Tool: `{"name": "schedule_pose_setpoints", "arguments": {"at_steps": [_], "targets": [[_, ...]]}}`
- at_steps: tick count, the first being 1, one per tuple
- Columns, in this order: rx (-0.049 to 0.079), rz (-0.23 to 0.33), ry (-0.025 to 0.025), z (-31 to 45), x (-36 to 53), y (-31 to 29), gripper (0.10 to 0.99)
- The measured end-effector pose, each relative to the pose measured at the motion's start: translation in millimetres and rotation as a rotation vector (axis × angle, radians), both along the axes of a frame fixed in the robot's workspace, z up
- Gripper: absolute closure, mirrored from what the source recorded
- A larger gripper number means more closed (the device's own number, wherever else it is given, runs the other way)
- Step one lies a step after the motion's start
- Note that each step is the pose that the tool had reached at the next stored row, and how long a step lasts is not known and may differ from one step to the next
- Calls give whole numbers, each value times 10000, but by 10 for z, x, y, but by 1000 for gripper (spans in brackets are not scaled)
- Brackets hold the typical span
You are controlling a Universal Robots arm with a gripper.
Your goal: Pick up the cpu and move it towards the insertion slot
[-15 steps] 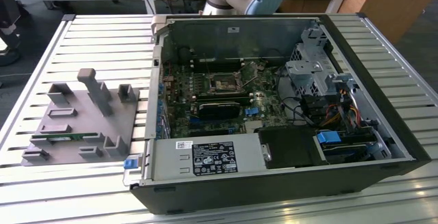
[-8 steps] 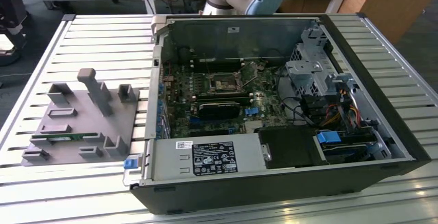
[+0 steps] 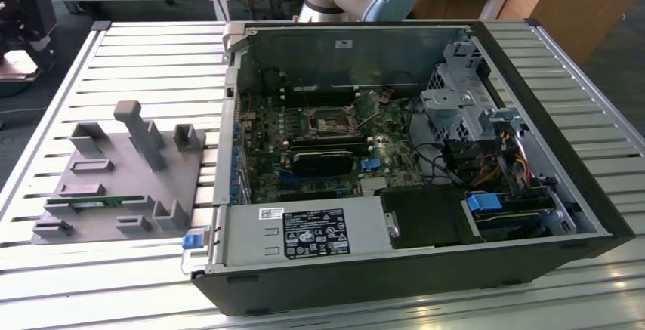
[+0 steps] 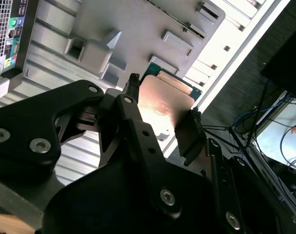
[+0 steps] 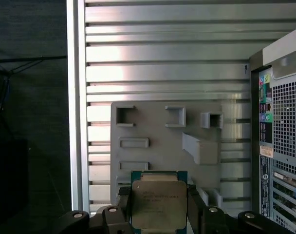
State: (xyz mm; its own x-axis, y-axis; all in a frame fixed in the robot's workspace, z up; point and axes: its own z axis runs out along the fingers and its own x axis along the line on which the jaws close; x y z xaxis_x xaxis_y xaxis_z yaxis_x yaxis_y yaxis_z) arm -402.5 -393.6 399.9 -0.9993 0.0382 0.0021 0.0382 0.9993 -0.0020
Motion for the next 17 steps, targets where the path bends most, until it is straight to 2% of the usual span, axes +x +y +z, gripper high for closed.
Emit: {"name": "schedule_pose_setpoints", "arguments": {"at_steps": [7,17], "targets": [[0,1,1,0,121,0,545],[-1,1,1,1,376,1,545]]}}
